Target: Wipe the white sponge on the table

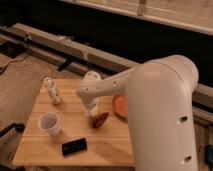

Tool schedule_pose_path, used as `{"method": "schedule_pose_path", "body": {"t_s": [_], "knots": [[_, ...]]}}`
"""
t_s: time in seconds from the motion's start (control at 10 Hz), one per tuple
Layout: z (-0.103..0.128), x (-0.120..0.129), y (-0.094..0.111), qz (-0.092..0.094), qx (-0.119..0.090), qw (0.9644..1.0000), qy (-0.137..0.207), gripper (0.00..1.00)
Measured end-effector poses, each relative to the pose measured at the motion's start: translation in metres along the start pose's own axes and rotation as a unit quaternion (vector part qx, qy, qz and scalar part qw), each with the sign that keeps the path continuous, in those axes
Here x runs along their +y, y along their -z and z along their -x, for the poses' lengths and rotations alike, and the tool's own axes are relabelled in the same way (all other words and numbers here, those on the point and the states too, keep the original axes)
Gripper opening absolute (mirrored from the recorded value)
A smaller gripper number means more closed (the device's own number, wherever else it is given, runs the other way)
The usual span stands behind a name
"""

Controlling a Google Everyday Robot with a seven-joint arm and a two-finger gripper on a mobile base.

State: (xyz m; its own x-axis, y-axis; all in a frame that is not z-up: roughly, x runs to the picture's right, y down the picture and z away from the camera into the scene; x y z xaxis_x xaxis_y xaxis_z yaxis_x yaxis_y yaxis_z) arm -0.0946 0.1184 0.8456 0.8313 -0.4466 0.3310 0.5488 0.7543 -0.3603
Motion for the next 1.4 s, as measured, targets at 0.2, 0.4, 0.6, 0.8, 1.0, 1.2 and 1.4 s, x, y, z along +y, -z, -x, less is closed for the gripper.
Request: {"method": "schedule_pose_path", "body": {"t_s": [0.2,0.4,0.6,0.8,1.0,1.2,1.4], "knots": [[0.008,-0.009,-0.004,0.004,0.013,0.9998,0.014,0.00],[0.020,-0.022,-0.008,0.011,0.036,0.9987,0.034,0.00],[0.029,-0.032,-0.011,0.016,0.053,0.9974,0.047,0.00],[0.040,-0.042,-0.014,0.022,0.074,0.9948,0.067,0.00],[0.045,-0.047,-0.017,0.028,0.085,0.9930,0.077,0.00],[0.045,-0.049,-0.025,0.041,0.098,0.9911,0.080,0.00],[0.047,-0.050,-0.037,0.057,0.110,0.9887,0.084,0.00]]}}
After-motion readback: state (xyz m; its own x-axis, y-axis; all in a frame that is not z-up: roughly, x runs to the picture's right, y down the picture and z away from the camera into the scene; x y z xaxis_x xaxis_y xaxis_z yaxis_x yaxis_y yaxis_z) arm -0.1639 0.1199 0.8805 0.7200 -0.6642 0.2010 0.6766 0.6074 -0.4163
